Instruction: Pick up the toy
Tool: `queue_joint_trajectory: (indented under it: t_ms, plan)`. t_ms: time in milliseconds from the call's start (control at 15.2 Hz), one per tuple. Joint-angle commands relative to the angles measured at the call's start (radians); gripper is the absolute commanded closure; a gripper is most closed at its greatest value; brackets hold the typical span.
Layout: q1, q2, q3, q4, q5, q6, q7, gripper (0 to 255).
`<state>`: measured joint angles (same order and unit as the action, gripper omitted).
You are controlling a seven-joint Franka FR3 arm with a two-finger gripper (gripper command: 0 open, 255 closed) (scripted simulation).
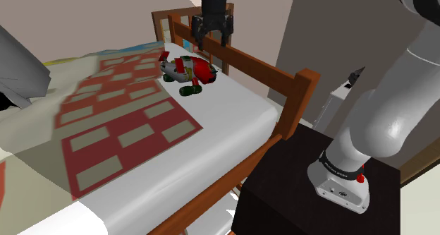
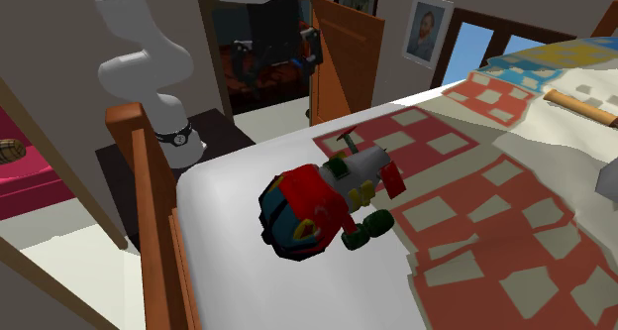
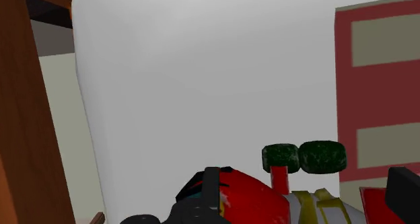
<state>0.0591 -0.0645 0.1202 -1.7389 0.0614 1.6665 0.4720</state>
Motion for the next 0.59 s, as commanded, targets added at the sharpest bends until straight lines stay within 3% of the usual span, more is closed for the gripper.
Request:
queue_joint_trajectory:
  t_ms: [0,528]
  plan:
    - [0.008,0.089,0.010,0.093,0.008,-0.018,0.047,0]
    - [0.052,0.488,0.029,0.579,0.033,-0.154,0.213,0]
